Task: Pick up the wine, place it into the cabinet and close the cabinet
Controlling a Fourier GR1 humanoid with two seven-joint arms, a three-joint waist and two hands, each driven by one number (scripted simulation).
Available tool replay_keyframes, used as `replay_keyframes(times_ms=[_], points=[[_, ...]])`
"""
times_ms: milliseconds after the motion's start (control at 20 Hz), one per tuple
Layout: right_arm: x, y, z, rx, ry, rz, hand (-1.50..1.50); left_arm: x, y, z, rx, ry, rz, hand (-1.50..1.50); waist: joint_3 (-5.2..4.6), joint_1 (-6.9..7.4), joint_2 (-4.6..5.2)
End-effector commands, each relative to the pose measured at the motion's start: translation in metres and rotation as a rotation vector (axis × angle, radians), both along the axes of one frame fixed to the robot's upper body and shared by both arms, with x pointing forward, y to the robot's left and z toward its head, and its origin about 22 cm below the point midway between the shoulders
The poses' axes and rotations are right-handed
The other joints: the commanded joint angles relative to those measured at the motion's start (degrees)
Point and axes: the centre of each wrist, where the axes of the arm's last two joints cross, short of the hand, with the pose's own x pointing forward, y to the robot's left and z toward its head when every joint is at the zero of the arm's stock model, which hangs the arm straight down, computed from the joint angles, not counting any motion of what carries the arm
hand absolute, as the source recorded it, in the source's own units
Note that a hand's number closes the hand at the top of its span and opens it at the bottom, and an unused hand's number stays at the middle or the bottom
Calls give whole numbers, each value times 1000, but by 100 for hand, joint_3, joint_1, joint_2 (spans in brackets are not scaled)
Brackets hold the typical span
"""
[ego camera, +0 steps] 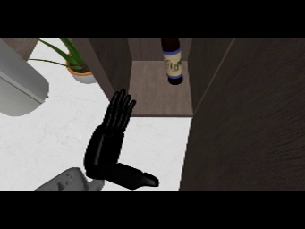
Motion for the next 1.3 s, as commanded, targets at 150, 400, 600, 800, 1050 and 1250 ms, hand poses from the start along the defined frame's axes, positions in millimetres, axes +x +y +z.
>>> replay_keyframes(times_ms=[150, 400, 600, 800, 1050, 1250], points=[[-18, -5, 13, -101, -19, 193, 150, -29, 38, 12, -29, -27, -51, 150, -3, -14, 2], [-23, 11, -8, -29, 67, 283, 150, -63, 78, 19, -11, -9, -58, 150, -1, 40, -9], [-45, 28, 7, -18, 44, 369, 150, -65, 116, 23, 0, 6, -1, 150, -13, 47, -22], [-44, 56, 11, -48, 58, 449, 150, -78, 134, 36, -8, -19, 7, -150, -15, 98, -23], [-54, 97, 13, -46, 99, 538, 150, -83, 169, 38, -50, -23, 76, -150, -22, 105, -45], [-60, 128, 2, -124, 125, 601, 150, -81, 203, 41, -50, -26, 121, -150, -27, 136, -60]])
